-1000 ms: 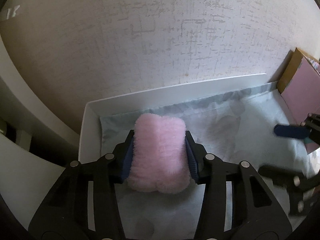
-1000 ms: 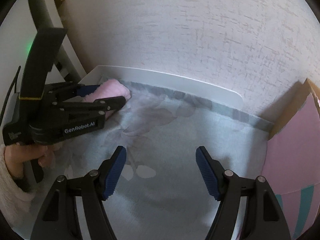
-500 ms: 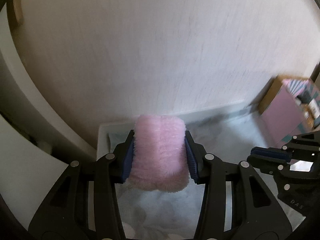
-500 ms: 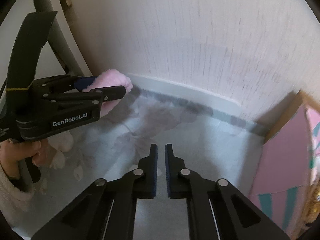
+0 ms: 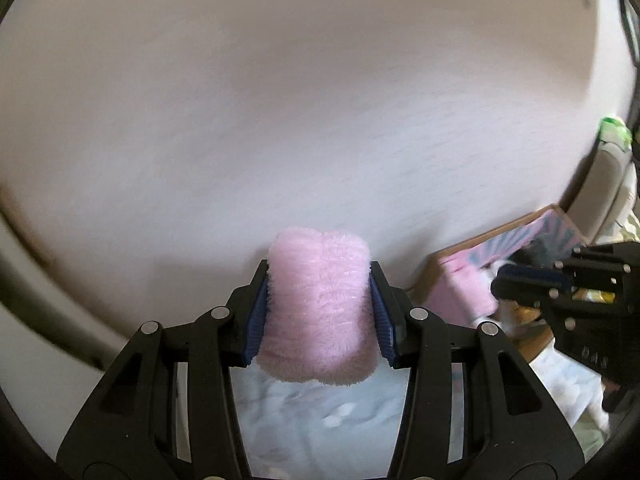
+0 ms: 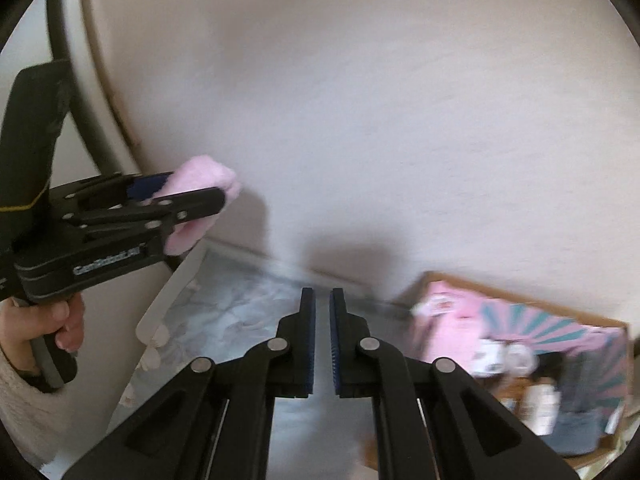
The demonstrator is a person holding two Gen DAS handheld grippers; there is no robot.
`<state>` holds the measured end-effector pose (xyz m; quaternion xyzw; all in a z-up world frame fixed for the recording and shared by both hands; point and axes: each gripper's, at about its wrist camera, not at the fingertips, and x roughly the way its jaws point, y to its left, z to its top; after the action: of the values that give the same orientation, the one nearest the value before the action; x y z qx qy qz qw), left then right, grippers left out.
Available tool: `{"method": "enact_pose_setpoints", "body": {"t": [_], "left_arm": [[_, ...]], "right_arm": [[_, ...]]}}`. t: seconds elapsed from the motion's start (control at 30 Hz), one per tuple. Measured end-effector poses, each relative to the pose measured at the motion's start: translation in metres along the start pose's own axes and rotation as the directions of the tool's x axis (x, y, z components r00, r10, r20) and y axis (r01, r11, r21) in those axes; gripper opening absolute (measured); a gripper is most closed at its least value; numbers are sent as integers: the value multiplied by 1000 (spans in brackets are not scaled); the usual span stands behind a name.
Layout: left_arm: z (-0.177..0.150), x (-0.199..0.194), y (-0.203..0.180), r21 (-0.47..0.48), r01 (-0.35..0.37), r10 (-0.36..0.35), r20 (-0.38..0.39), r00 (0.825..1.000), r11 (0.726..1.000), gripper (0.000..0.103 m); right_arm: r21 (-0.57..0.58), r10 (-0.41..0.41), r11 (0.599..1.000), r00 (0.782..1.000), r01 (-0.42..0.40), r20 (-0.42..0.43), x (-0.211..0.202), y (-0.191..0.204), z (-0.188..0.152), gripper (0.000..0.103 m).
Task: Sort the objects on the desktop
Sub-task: 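Carry the slipper into the cardboard box and open the left tool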
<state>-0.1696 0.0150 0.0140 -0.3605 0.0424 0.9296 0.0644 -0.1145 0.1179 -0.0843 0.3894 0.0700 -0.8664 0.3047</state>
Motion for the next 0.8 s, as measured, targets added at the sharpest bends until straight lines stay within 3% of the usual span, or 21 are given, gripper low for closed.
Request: {"method": "enact_pose_setpoints", "body": {"t": [0.37,0.63,0.8], "left_arm": [[43,21,-141,152,181,-180,-19,983,972,42],[26,47,-219,218,283,-262,-120,958,934,42],[6,83,-254,213,301,-270,-165,949,929,42]], "right_arm": [[112,-159,981,987,158,-7,-61,-105,-9,6],[203,-202,955,976,215,-84,-72,-165,-48,6],[235,-200,946,972,224,-119,-71,-194,-74,6]]}}
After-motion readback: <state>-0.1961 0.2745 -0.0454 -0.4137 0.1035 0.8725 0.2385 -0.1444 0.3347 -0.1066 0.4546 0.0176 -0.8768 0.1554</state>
